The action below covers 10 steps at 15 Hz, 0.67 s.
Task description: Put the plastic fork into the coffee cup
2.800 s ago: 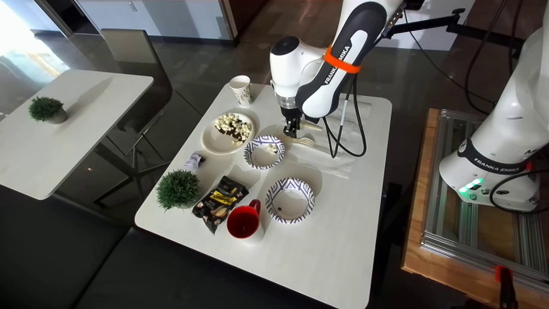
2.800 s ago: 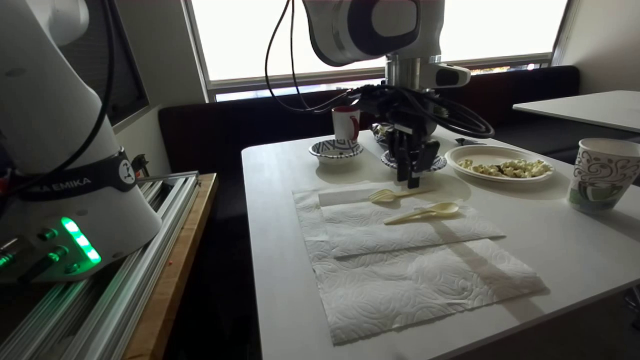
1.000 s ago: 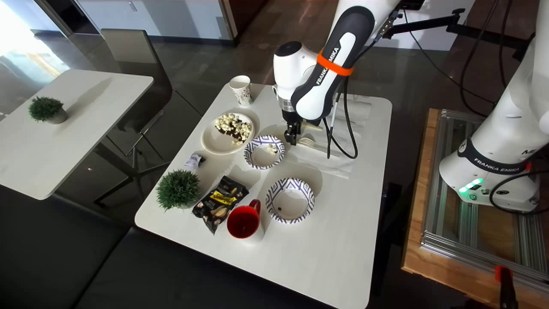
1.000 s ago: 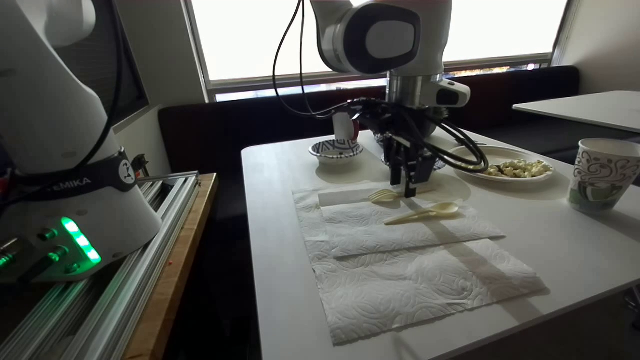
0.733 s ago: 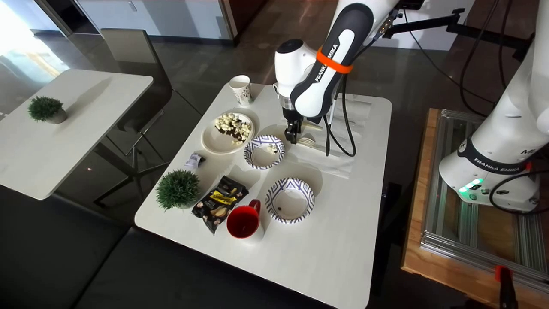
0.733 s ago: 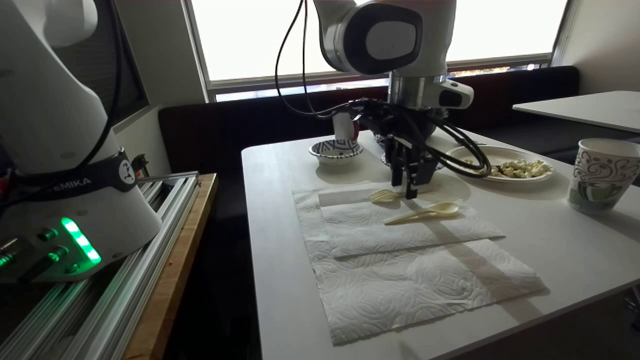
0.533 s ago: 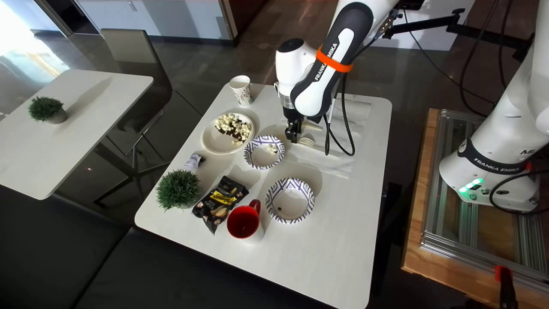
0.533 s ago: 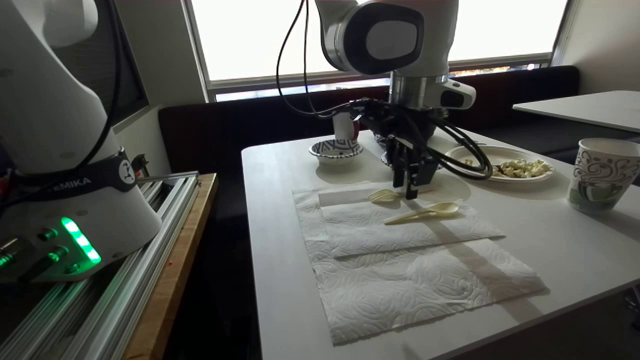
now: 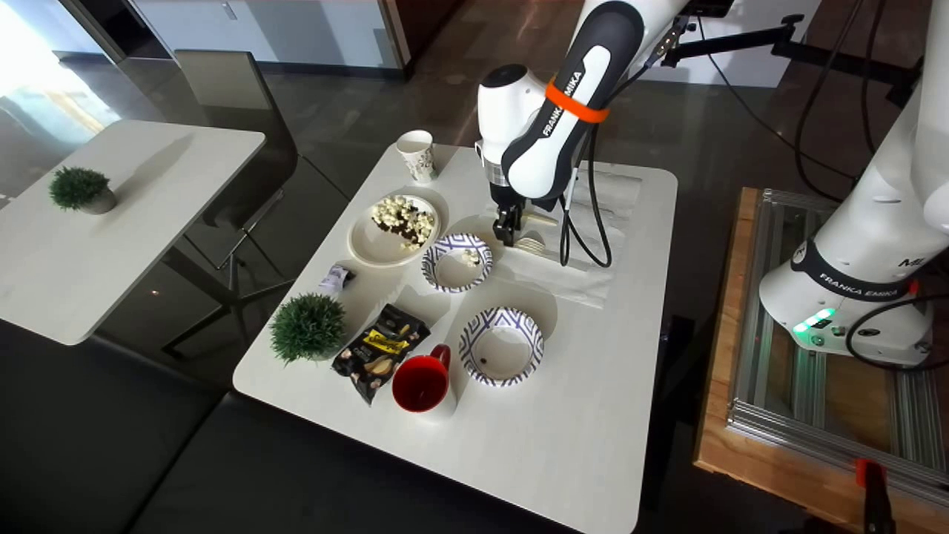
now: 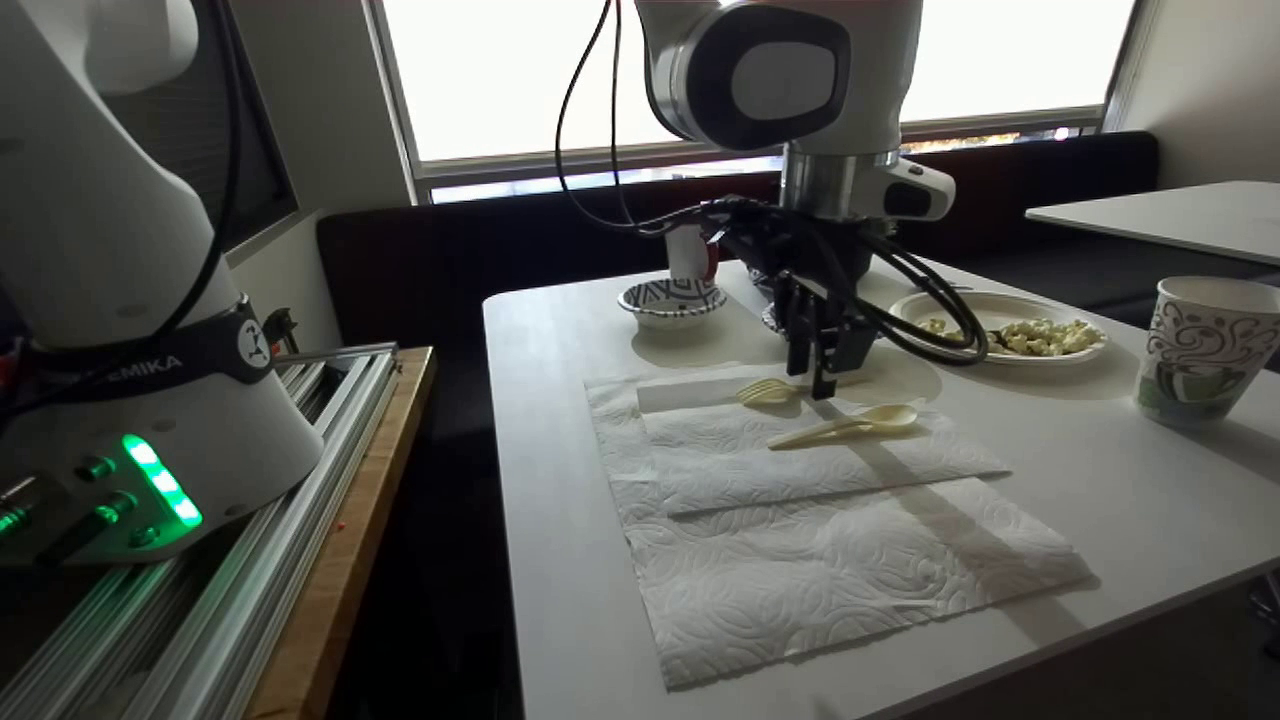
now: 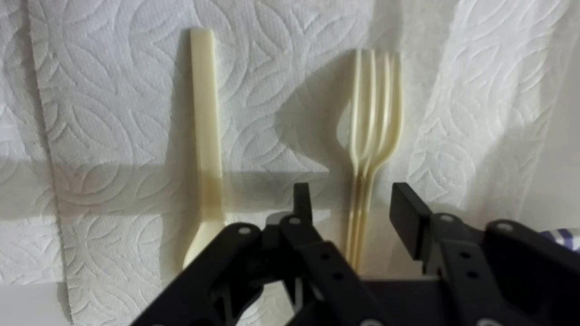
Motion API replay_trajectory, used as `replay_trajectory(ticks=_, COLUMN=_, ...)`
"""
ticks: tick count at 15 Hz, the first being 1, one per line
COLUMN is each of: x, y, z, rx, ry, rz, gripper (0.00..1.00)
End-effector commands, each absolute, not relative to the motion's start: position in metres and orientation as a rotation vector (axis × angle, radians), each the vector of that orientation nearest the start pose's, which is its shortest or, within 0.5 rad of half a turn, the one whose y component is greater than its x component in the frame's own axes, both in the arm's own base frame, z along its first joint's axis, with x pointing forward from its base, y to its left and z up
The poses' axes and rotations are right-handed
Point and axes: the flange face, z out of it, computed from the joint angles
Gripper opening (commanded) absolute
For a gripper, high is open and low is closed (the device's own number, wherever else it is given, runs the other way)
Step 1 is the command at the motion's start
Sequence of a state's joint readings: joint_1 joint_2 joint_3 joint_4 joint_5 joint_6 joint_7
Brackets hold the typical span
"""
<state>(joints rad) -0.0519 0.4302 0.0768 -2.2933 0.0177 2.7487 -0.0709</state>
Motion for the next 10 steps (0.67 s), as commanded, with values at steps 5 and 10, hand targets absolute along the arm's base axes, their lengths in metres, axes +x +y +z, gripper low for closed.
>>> replay_trajectory(ticks=5, x=0.5298, y=0.0218, z=0.1636, rx=-3.106, ry=-0.127, rz=-0.043, gripper=0.46)
replay_trajectory(ticks=10, x=0.5294, y=0.0219, z=0.1613, rx=-3.106, ry=-0.129, rz=-0.034, gripper=0.45)
